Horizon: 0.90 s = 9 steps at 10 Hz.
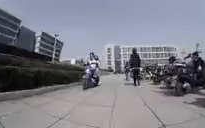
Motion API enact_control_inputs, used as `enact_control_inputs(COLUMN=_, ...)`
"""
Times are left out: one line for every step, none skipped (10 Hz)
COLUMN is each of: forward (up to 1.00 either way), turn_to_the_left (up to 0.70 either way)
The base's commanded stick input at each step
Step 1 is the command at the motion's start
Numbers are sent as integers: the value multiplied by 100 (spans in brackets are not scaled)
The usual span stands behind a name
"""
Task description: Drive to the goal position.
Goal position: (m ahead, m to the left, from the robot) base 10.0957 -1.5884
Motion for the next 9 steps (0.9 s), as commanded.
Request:
enact_control_inputs(forward=70, turn_to_the_left=0)
enact_control_inputs(forward=70, turn_to_the_left=0)
enact_control_inputs(forward=70, turn_to_the_left=0)
enact_control_inputs(forward=70, turn_to_the_left=0)
enact_control_inputs(forward=70, turn_to_the_left=0)
enact_control_inputs(forward=70, turn_to_the_left=0)
enact_control_inputs(forward=70, turn_to_the_left=0)
enact_control_inputs(forward=70, turn_to_the_left=0)
enact_control_inputs(forward=70, turn_to_the_left=0)
